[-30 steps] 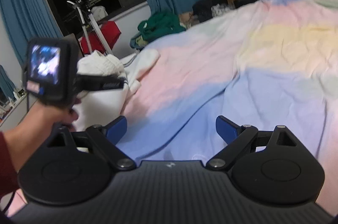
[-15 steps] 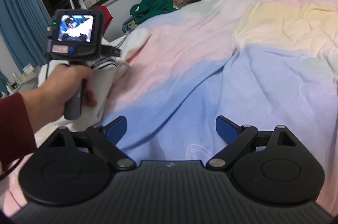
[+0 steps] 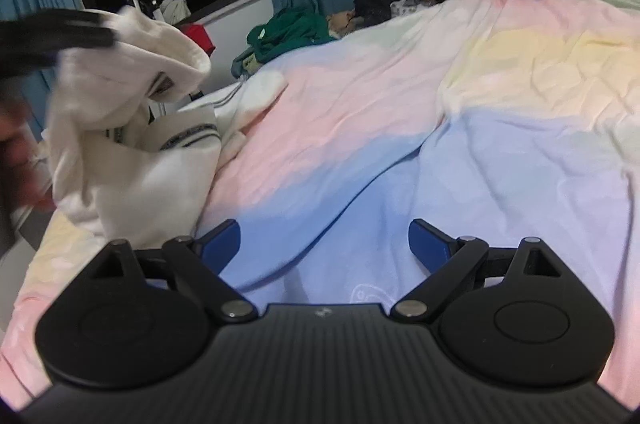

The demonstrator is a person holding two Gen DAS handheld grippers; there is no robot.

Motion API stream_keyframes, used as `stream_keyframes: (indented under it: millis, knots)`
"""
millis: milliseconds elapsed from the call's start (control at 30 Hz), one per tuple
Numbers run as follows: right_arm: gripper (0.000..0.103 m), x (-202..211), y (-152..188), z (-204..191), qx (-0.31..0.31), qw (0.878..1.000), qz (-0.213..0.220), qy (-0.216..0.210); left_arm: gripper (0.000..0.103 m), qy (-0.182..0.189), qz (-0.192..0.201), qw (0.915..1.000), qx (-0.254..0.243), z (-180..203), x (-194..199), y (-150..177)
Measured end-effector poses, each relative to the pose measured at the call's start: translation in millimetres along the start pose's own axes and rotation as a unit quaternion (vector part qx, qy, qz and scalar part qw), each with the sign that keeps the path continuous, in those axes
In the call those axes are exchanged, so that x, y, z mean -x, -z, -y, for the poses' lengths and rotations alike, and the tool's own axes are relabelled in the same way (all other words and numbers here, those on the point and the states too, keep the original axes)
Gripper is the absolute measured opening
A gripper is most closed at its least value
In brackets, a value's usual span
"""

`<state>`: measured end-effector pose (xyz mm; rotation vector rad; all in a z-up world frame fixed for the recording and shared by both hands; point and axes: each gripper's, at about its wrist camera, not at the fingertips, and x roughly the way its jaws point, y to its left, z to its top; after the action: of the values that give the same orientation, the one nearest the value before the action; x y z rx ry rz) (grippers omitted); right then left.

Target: Fold clothes

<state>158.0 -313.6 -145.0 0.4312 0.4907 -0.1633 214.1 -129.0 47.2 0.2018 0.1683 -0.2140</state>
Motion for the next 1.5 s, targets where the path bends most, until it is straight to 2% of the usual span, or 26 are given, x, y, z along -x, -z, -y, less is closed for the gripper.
stream_keyframes:
  millis: [133, 200, 267, 367, 500, 600, 733, 867, 1033, 1200, 1300, 1367, 1400, 1500]
  knots:
    - [0.092, 10, -2, -2, 0.004, 1.000, 0.015, -0.008, 0.036, 0.037, -0.011, 0.9987, 0.034, -22, 76, 8]
    - [0.092, 18, -4, -4, 0.001, 0.999, 0.021, -0.026, 0.035, 0.040, -0.022, 0.9982, 0.039, -33, 101, 22]
    - [0.092, 28, -4, -8, -0.001, 0.998, 0.026, -0.050, 0.035, 0.040, -0.051, 0.9962, 0.058, -47, 117, 45]
    - [0.092, 38, -3, -16, 0.003, 0.995, 0.022, -0.095, 0.035, 0.034, -0.093, 0.9926, 0.069, -65, 128, 80]
    - [0.092, 43, 5, -29, 0.012, 0.988, -0.004, -0.151, 0.035, 0.026, -0.138, 0.9859, 0.091, -90, 125, 112]
    - [0.092, 42, 12, -40, 0.028, 0.986, -0.019, -0.160, 0.036, 0.029, -0.147, 0.9819, 0.115, -109, 128, 126]
    - [0.092, 29, 20, -48, 0.023, 0.980, -0.064, -0.185, 0.036, 0.034, -0.158, 0.9764, 0.143, -118, 126, 135]
    - [0.077, 10, 25, -51, 0.013, 0.980, -0.092, -0.178, 0.036, 0.041, -0.165, 0.9718, 0.163, -123, 126, 138]
    - [0.074, -14, 34, -55, -0.016, 0.970, -0.140, -0.197, 0.037, 0.041, -0.173, 0.9682, 0.176, -120, 122, 138]
    - [0.059, -28, 42, -62, -0.020, 0.968, -0.141, -0.206, 0.040, 0.040, -0.188, 0.9659, 0.174, -114, 118, 140]
    - [0.047, -32, 46, -68, -0.011, 0.970, -0.135, -0.200, 0.042, 0.038, -0.194, 0.9662, 0.166, -112, 118, 140]
    - [0.034, -34, 49, -72, -0.005, 0.972, -0.131, -0.196, 0.042, 0.037, -0.189, 0.9675, 0.163, -114, 123, 138]
    - [0.033, -36, 51, -74, -0.002, 0.972, -0.130, -0.194, 0.044, 0.037, -0.187, 0.9682, 0.162, -115, 125, 138]
    - [0.029, -32, 50, -75, -0.003, 0.973, -0.123, -0.194, 0.061, 0.036, -0.181, 0.9701, 0.157, -118, 132, 135]
